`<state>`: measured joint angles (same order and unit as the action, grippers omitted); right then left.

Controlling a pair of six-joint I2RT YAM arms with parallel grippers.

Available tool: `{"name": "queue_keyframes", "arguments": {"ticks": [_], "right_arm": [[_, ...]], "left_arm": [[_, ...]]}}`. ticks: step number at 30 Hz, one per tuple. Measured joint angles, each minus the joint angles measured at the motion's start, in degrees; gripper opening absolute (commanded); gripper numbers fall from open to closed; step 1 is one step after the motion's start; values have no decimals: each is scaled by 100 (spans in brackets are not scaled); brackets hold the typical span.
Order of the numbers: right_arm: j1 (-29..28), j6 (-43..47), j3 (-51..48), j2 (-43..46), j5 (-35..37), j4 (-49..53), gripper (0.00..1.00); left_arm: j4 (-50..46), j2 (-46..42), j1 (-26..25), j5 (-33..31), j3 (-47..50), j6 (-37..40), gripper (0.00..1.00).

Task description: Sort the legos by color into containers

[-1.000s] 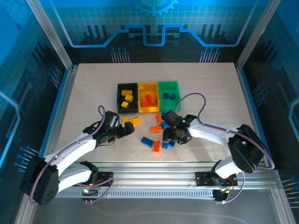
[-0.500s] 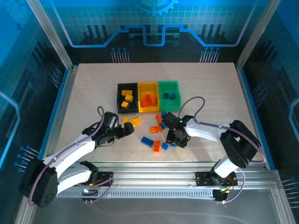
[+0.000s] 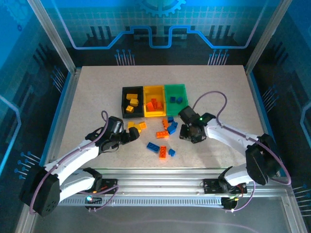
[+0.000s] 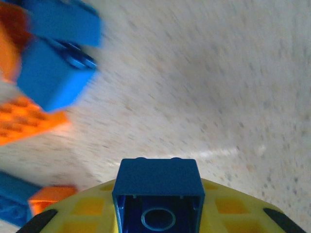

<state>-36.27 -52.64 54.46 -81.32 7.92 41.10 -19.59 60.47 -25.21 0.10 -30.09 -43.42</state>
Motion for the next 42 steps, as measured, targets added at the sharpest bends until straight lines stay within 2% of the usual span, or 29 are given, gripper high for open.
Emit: {"name": "queue_keyframes", "arguments": {"ticks": [4, 10, 15, 18, 20, 22, 26, 28, 37, 42], "right_arm": [[72, 669, 1172, -520, 284, -61, 33], [289, 1338, 3112, -2273, 940, -155, 33], [540, 1523, 4470, -3604, 1325, 166, 35], [649, 1519, 5001, -4109, 1416, 446, 45], [699, 1508, 5130, -4256, 1416, 568, 55], [713, 1502, 5132, -4258, 1416, 645, 63], [697, 1521, 5051, -4083, 1373, 619, 68], [678, 1515, 4725, -3722, 1300, 551, 69], [181, 1377, 2114, -1099, 459, 26, 73], [-341, 1696, 881, -577, -225, -129, 73]], "left_arm": [[2, 0, 0, 0, 0, -4, 99], [-24, -116, 0, 2, 0, -20, 99], [-136, -358, 0, 2, 4, -20, 99], [-210, -490, 0, 2, 4, -20, 99], [-254, -555, 0, 2, 4, -20, 99], [-278, -586, 0, 2, 4, -20, 99], [-310, -595, 0, 4, 4, -20, 99], [-323, -619, 0, 2, 4, -20, 99], [-321, -675, 24, 2, 4, -20, 99], [-293, -588, 76, 4, 4, -20, 99]]}}
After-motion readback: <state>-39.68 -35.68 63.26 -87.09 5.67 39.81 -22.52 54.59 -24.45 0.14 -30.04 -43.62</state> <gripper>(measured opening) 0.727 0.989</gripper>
